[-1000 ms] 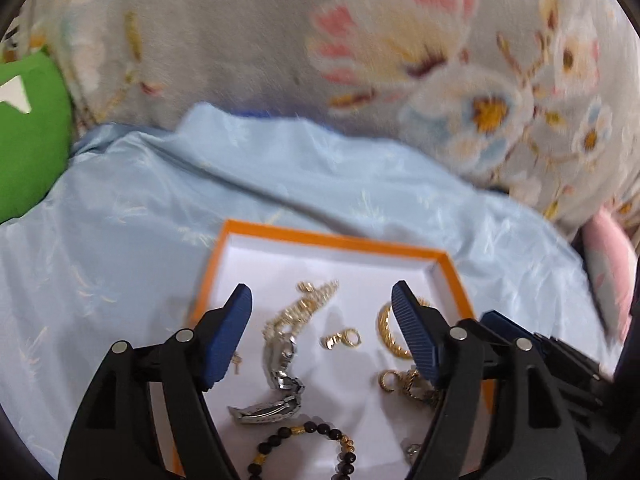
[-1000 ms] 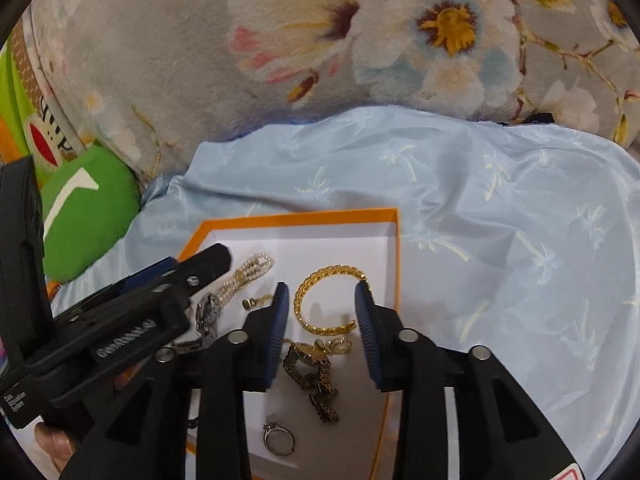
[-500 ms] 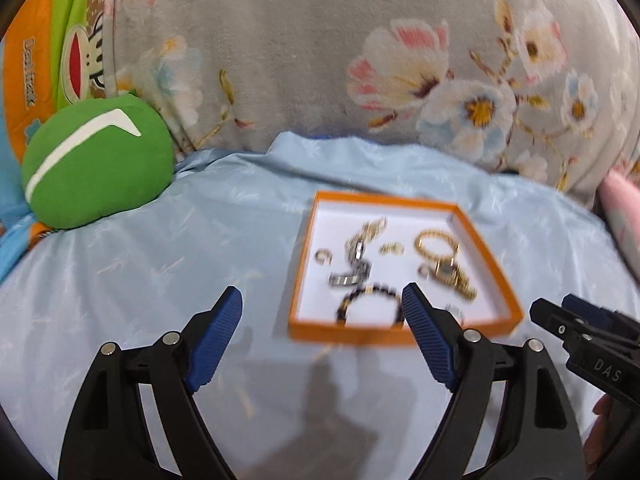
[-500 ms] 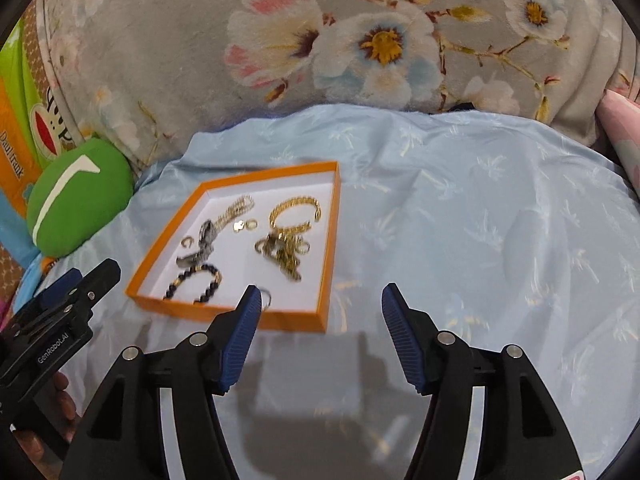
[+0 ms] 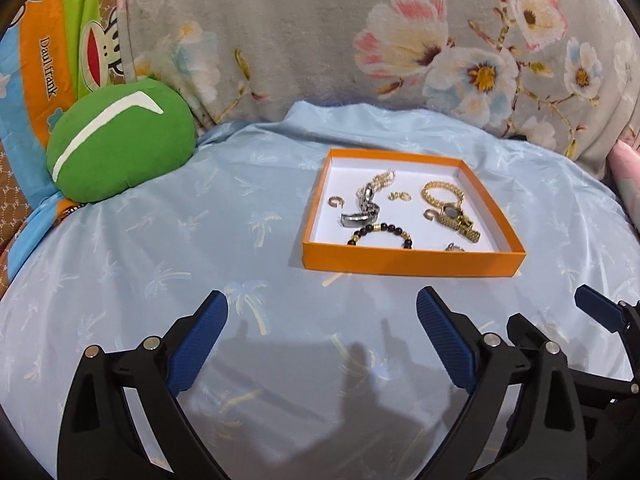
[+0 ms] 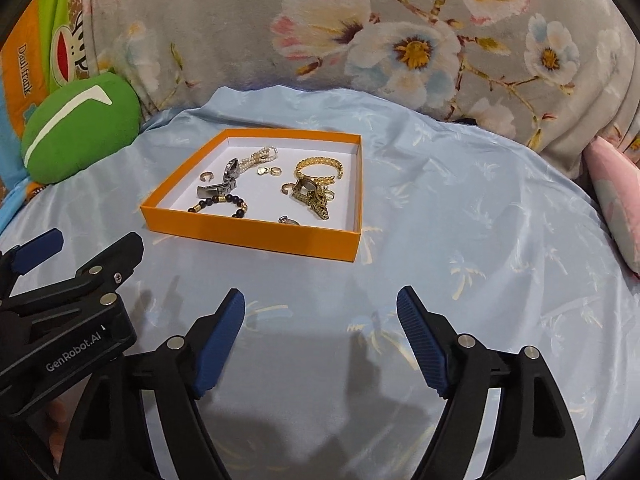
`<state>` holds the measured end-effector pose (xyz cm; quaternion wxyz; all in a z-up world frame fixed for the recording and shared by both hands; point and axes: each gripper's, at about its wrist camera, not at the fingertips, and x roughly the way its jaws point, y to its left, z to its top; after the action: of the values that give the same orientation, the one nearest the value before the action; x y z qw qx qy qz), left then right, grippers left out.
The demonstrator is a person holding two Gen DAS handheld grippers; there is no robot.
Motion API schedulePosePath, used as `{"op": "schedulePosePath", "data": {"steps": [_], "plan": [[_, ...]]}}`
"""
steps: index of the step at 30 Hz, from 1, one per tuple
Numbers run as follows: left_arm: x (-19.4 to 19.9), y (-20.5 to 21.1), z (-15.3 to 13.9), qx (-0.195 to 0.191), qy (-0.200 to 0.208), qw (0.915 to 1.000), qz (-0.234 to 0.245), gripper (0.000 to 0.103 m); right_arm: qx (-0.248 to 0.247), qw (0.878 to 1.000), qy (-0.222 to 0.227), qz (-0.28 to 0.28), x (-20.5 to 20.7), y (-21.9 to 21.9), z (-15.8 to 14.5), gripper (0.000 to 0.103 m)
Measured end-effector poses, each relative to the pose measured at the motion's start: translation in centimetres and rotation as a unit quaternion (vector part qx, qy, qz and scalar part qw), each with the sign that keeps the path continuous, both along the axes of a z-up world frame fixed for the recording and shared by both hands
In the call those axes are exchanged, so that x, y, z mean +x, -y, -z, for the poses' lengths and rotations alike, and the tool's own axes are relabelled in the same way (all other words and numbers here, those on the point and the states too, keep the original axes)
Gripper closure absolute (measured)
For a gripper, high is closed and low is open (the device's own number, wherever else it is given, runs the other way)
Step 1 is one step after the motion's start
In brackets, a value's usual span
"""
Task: Organize jewelry
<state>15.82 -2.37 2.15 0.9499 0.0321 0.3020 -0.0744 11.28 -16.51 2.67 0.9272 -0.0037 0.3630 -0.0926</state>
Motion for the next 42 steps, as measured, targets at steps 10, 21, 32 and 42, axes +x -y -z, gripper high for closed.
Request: {"op": "schedulePosePath", "data": {"steps": [10,21,32,42], "plan": [[0.4,0.0,0.6,-0.009,-0.021,0.9997,-0.006,0.008,0.017,1.000,-0.012,0.005,0.2,0.5,0.4,0.023],[0.2,-0.3,0.3,-0.005,-0.013,0.9996,-0.026,0.008,0.025,1.000,-0.009,0.014,0.2,0.9,0.3,0.021],[0.6,-0.4,0.6,-0.001,-0.024,0.9992,-0.032,0.008,0.018,1.000,-0.011,0.014,0.2,0.8,0.3,0.021],[0.7,-0.2,0.8,0.010,-0.027,0.9987,-0.042,0.008,0.030,0.999,-0.006,0.018,0.2,1.1,0.3,0.018]]}}
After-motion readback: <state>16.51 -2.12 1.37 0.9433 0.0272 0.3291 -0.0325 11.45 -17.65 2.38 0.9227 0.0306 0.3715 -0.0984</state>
